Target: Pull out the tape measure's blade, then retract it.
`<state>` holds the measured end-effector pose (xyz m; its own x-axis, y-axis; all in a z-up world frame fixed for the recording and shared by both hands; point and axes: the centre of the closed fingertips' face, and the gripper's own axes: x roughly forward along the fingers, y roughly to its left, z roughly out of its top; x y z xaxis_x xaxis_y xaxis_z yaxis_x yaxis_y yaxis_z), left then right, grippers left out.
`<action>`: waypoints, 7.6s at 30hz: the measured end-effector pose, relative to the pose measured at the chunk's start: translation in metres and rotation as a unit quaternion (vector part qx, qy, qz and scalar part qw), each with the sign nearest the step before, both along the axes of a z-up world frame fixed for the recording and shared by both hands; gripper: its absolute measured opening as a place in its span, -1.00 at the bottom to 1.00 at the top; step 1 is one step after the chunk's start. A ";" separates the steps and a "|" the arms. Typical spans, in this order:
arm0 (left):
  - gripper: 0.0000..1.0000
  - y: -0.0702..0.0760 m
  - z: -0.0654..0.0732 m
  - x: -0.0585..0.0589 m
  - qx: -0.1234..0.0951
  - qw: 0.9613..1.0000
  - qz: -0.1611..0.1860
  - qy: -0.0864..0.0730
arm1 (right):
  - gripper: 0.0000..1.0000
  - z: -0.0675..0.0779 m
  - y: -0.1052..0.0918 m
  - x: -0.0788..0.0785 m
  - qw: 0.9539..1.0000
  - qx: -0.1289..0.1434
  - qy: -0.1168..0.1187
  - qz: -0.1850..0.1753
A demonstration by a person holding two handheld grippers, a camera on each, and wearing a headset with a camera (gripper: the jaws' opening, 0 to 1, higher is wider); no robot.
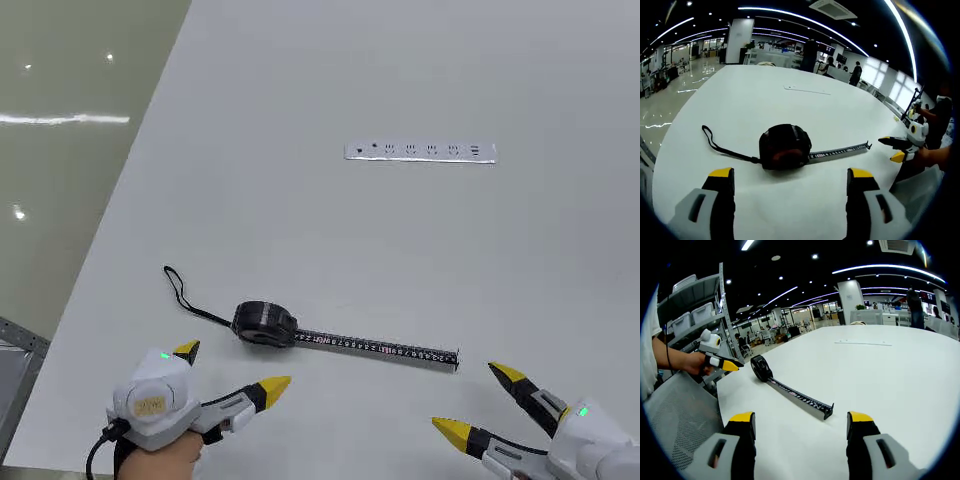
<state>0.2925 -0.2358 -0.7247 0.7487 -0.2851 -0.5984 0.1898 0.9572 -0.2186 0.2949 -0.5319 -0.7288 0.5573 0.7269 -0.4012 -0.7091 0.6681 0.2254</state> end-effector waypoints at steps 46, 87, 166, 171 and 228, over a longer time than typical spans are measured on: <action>0.86 -0.011 -0.023 0.044 0.012 0.999 0.045 0.028 | 0.49 0.003 -0.005 0.007 1.000 0.009 -0.001 -0.010; 0.62 -0.020 -0.039 0.061 -0.007 0.996 0.072 0.057 | 0.43 -0.002 -0.011 0.008 1.000 0.013 0.007 -0.018; 0.36 -0.010 -0.046 0.063 0.024 0.991 0.114 0.071 | 0.01 -0.010 -0.006 0.029 0.997 0.033 0.000 0.070; 0.36 -0.011 -0.045 0.063 0.023 0.991 0.113 0.071 | 0.01 -0.018 -0.004 0.033 0.996 0.031 0.019 0.077; 0.37 -0.010 -0.047 0.062 0.025 0.991 0.111 0.074 | -0.58 -0.040 0.010 0.050 0.984 0.080 0.088 0.136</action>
<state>0.3548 -0.2459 -0.7722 0.6919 -0.0909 -0.7162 -0.0567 0.9821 -0.1794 0.3449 -0.5220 -0.7691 0.2665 0.9010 -0.3422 -0.7971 0.4057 0.4472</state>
